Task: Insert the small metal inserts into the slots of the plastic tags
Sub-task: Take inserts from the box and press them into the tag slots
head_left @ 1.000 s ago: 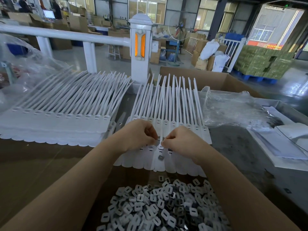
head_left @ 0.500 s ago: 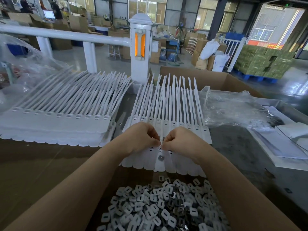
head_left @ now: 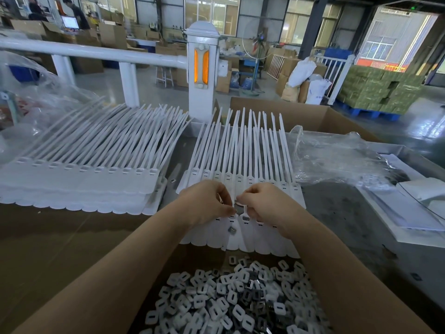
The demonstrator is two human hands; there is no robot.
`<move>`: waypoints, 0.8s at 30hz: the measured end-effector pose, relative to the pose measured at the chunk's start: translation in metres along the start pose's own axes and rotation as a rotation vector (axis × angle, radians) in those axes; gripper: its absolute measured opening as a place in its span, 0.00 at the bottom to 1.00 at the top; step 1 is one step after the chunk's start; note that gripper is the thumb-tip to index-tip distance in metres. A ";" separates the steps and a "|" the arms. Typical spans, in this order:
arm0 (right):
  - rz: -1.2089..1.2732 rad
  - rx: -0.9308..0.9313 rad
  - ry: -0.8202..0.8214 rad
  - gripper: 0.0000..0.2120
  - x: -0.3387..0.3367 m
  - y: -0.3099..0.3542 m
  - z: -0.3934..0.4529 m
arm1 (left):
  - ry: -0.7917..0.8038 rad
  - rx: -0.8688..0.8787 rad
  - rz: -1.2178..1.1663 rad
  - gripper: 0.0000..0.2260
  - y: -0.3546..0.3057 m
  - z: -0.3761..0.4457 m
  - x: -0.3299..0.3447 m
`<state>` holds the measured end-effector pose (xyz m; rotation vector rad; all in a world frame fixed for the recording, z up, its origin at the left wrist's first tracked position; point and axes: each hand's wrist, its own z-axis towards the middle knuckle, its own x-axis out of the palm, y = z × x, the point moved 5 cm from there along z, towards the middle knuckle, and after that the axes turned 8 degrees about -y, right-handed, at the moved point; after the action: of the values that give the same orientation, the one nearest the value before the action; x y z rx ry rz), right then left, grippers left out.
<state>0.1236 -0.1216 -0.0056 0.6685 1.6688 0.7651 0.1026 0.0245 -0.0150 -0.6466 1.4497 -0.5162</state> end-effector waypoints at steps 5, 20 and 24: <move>0.045 0.002 0.004 0.06 -0.001 -0.001 0.001 | -0.030 0.143 0.186 0.06 -0.009 -0.004 -0.002; 0.509 0.233 0.001 0.07 -0.014 -0.022 0.014 | 0.110 0.593 0.036 0.04 -0.054 -0.029 0.008; 0.520 0.272 -0.001 0.06 -0.014 -0.025 0.016 | 0.308 0.669 0.035 0.06 -0.073 -0.049 0.035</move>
<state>0.1410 -0.1457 -0.0188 1.3265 1.6282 0.9026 0.0608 -0.0570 0.0092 -0.0068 1.4476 -1.0452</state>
